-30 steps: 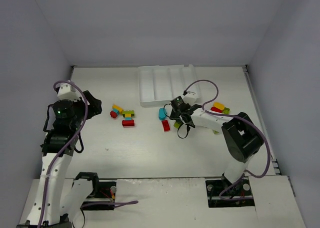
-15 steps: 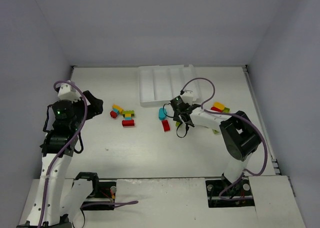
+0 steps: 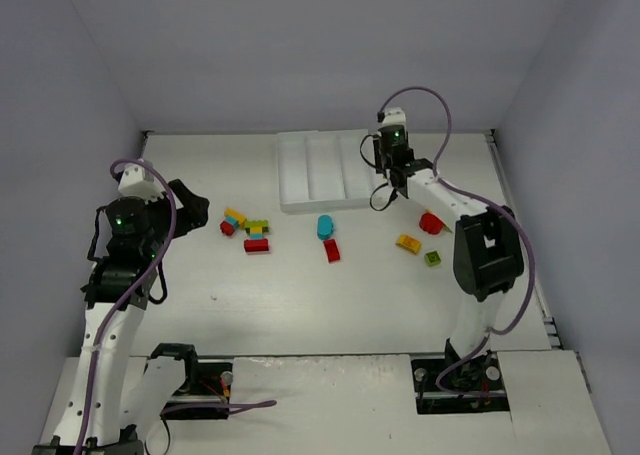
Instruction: Sort the legos into containers by color
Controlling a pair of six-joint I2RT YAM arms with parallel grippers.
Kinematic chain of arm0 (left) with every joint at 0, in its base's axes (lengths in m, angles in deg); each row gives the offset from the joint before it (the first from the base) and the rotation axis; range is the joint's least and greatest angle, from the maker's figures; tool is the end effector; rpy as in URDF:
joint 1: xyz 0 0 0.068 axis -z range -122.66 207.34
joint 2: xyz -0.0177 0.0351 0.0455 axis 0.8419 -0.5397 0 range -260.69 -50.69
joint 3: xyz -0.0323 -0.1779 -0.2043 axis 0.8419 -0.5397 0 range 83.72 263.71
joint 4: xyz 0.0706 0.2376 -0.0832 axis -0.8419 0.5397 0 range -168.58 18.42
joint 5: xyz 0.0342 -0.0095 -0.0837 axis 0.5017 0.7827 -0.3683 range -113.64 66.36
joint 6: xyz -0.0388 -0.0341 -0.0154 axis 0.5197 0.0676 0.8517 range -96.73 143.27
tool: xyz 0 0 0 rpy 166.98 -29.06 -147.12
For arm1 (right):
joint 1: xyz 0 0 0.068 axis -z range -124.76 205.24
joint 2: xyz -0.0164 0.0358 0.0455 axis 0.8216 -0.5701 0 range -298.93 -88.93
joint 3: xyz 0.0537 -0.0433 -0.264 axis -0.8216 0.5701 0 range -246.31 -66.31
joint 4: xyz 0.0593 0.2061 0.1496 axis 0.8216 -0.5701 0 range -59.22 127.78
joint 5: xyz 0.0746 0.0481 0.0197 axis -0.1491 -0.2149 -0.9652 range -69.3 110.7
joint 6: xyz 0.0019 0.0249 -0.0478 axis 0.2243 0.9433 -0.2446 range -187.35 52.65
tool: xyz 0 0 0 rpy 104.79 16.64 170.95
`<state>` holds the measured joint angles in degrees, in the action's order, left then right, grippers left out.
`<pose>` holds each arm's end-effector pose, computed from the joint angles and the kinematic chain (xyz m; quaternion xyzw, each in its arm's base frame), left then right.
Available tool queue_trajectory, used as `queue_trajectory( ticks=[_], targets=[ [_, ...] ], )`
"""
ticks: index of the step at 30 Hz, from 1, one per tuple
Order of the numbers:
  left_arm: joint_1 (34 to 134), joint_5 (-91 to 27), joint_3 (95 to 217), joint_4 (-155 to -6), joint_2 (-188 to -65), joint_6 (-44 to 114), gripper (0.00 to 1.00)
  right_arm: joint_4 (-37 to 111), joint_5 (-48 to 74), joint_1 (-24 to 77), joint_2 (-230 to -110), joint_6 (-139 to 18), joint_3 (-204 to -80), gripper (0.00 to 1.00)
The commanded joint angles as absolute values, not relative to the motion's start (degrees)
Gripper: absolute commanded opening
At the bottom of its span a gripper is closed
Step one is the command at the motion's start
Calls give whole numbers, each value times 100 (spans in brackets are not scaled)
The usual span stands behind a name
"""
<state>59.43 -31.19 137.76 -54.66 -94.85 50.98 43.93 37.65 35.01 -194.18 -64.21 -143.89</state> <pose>0.1673 -0.0109 0.3721 -0.1348 0.7759 -0.2081 0.5800 0.4117 0.1407 0.2679 -0.0395 0.8209 -0.0066 0.5697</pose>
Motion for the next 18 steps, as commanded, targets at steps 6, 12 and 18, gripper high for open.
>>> queue_trajectory(
  ticks=[6, 12, 18],
  targets=[
    [5918, -3261, 13909, -5899, -9560, 5184, 73, 4850, 3099, 3775, -21063, -7578, -15823, 9],
    [5918, -3305, 13900, -5899, -9578, 5192, 73, 4911, 3011, 3828, -21540, -7684, -16387, 44],
    [5918, -3305, 13891, -5916, -9604, 5201, 73, 4920, 2958, 3793, -20970, -7605, -16133, 70]
  ],
)
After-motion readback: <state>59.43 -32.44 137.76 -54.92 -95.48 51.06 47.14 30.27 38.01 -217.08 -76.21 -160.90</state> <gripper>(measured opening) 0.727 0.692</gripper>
